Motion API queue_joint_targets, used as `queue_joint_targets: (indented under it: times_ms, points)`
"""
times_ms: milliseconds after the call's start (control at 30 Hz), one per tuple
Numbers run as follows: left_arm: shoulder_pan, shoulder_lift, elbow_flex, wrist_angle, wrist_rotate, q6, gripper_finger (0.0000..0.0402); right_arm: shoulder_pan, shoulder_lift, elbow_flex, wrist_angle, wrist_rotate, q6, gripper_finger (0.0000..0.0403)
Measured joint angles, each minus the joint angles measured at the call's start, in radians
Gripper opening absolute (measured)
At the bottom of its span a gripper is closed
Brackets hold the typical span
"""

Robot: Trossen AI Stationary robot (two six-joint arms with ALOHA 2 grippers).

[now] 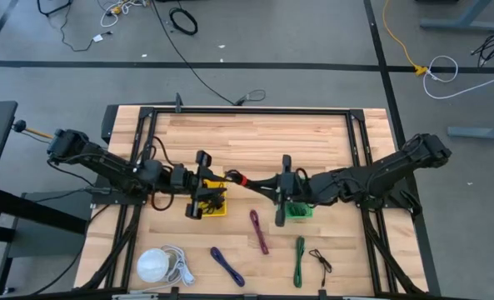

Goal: Pick & Place USB Port
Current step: Put the black charger cable into the yellow bin

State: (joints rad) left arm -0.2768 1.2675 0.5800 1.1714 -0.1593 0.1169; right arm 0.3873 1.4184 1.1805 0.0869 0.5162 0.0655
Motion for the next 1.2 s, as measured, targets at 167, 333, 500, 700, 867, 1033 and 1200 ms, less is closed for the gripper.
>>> queue_joint_targets:
  times_ms: [167, 333, 500, 700, 867, 1033, 1200]
  points:
    - [0.001, 0.000, 0.000, 0.009, 0.000, 0.008, 0.0110, -0.023, 0.035, 0.000, 0.052, -0.057, -0.010, 0.0020]
    - [0.011, 0.000, 0.000, 0.014, -0.001, 0.010, 0.0110, -0.038, 0.058, 0.000, 0.104, -0.113, -0.022, 0.0020]
    - [0.023, 0.000, 0.000, 0.016, 0.015, -0.001, 0.0110, -0.054, 0.073, 0.000, 0.115, -0.141, -0.021, 0.0020]
    - [0.023, 0.000, 0.000, 0.028, 0.070, -0.001, 0.0110, -0.066, 0.076, 0.000, 0.115, -0.146, -0.022, 0.0020]
    - [0.023, 0.000, 0.000, 0.031, 0.094, -0.001, 0.0110, -0.074, 0.076, 0.000, 0.115, -0.169, -0.021, 0.0020]
    - [0.023, 0.000, 0.000, 0.034, 0.097, 0.000, 0.0110, -0.074, 0.079, 0.000, 0.114, -0.169, -0.003, 0.0020]
    - [0.023, 0.000, 0.001, 0.035, 0.094, 0.000, 0.0110, -0.073, 0.117, 0.000, 0.149, -0.176, 0.001, 0.0020]
